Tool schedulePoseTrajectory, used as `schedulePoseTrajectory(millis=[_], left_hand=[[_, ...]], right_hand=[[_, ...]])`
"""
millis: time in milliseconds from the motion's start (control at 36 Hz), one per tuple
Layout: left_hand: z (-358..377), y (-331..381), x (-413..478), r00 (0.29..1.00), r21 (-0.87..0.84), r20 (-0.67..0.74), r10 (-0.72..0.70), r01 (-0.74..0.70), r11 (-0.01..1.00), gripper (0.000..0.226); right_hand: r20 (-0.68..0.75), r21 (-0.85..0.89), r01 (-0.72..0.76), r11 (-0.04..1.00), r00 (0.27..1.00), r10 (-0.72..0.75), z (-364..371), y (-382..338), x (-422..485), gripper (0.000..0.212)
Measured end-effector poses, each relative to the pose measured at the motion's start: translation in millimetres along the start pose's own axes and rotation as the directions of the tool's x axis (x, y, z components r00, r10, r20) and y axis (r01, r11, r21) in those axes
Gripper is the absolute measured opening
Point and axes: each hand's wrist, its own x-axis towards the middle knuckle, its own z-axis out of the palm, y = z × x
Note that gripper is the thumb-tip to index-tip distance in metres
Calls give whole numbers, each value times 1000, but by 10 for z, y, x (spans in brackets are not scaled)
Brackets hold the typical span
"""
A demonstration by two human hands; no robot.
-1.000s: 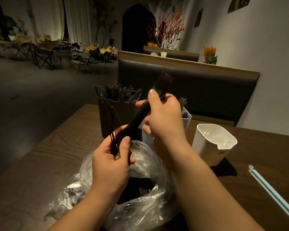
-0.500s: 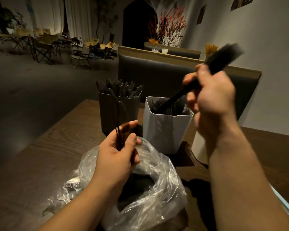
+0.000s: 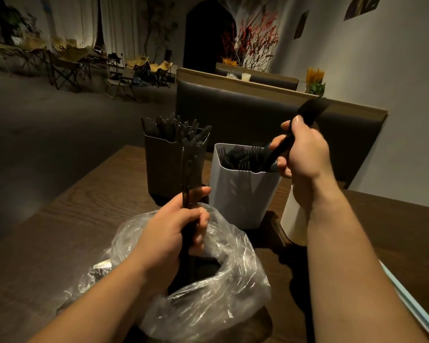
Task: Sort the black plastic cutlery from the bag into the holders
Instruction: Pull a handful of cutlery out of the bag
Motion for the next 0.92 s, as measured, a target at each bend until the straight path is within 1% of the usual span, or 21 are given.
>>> schedulePoseTrajectory(millis=[56,139,167,222,278,333,417,444,528,639,694,750,806,861,889,917], left_hand=[[7,6,-9,1000,6,20,-7,7,1000,36],[17,21,-32,999,-11,53,-12,13,1000,31],[14,26,-37,998,-10,59,-10,11,1000,29],[1,26,-34,998,12,61,-7,6,1000,27],[-10,22,-26,998,30,58,-3,1,1000,28],[-18,19,-22,999,42,53,-2,0,999,28],[-21,9,-19,999,55,53,-2,-1,999,27],[-23,6,-16,999,57,53,0,-3,998,27],[-29,5,-10,999,65,46,1,-4,998,26],[-33,7,-6,999,46,40,2,-4,999,27],[-28,13,-6,999,29,46,-3,2,1000,27],[-19,21,-11,999,17,51,-2,1,1000,26],[-14,25,-16,999,17,52,6,-6,1000,24],[-15,26,-18,999,21,43,8,-9,1000,22],[-17,29,-17,999,21,40,7,-8,1000,22],[-20,33,-17,999,21,42,9,-10,1000,21]], right_hand=[[16,-5,-9,1000,1000,9,6,16,14,23],[-9,-147,55,988,998,-57,-11,48,60,12],[-15,-194,85,977,996,-89,-24,65,70,12],[-17,-271,126,954,991,-136,-54,75,68,24],[-10,-316,145,938,988,-156,-89,67,68,28],[15,-378,145,914,989,-150,-106,61,70,35],[36,-422,89,902,996,-82,-83,109,84,33],[39,-464,74,883,997,-63,-65,130,83,32],[54,-653,92,752,996,-75,-52,174,83,23],[61,-771,84,631,996,-59,-124,160,87,8],[81,-851,82,519,996,-26,-158,134,77,6],[91,-900,68,430,995,34,-168,107,48,14],[94,-919,61,390,993,66,-167,100,32,21],[114,-926,87,367,992,54,-155,85,27,29],[134,-923,114,368,991,27,-152,71,23,36],[154,-907,145,395,988,-8,-146,47,13,45]])
